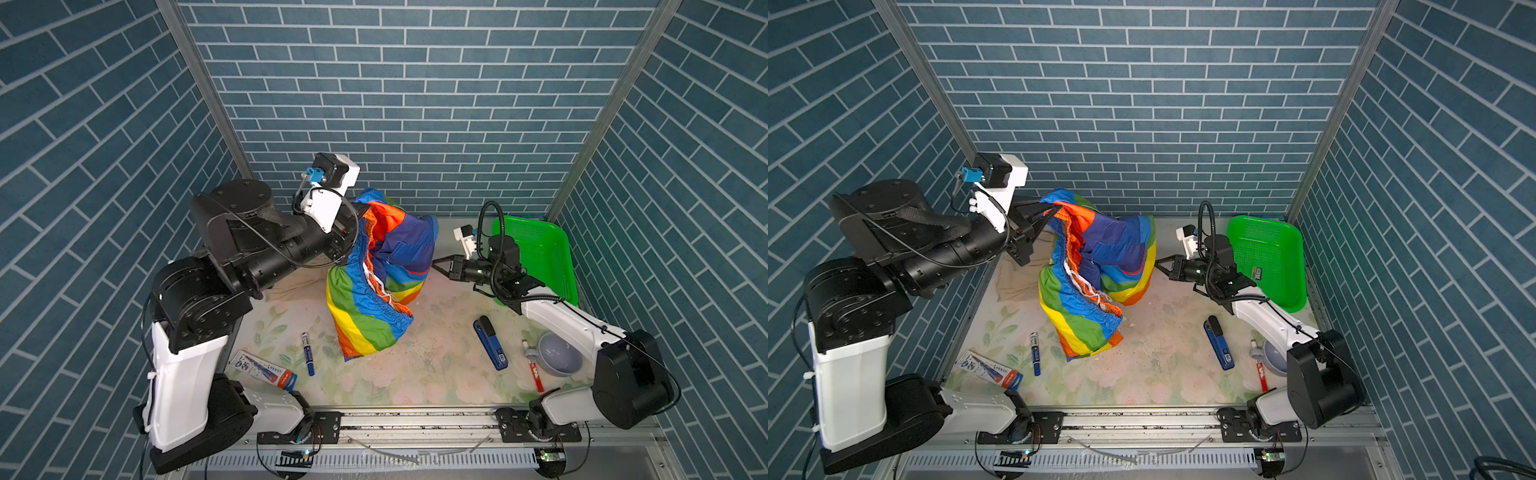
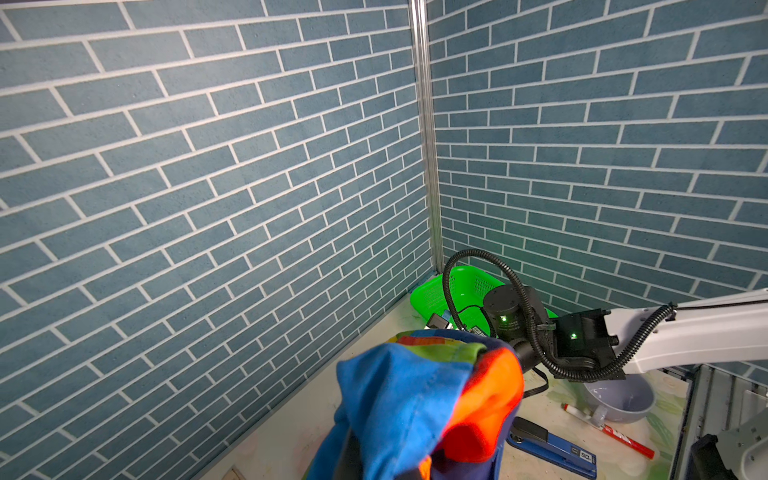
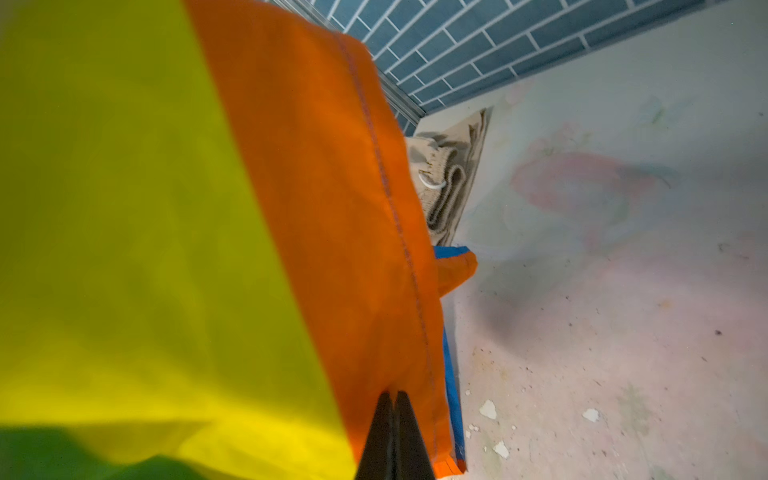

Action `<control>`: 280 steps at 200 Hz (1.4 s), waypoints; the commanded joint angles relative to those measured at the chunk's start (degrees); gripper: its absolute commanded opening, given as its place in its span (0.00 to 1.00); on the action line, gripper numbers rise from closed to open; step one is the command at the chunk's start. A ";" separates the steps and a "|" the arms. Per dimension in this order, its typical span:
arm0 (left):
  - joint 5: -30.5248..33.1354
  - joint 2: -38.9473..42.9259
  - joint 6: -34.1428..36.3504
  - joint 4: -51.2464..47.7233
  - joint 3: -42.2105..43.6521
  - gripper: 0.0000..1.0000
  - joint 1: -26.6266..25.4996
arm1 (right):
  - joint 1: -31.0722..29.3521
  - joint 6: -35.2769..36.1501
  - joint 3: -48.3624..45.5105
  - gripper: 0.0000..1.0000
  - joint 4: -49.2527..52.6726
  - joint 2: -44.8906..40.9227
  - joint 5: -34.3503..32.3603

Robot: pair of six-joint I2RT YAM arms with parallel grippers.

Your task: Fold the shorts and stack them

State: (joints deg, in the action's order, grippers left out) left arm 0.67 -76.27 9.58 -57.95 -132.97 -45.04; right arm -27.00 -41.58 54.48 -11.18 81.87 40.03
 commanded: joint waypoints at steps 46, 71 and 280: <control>1.42 3.57 1.49 3.93 0.99 0.00 -0.07 | 2.82 8.75 -0.11 0.71 9.42 -8.82 -0.75; 1.73 4.82 1.62 4.82 2.75 0.00 -0.07 | 3.68 14.74 1.70 0.78 15.96 -14.45 -2.58; 4.88 1.70 3.42 5.31 1.23 0.01 0.04 | -20.24 27.62 15.34 0.95 33.72 -25.68 -6.56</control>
State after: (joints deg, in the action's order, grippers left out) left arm 4.82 -74.37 12.47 -55.40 -129.73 -45.04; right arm -45.45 -15.92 66.92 21.54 57.28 33.45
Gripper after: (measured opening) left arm 0.081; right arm 0.955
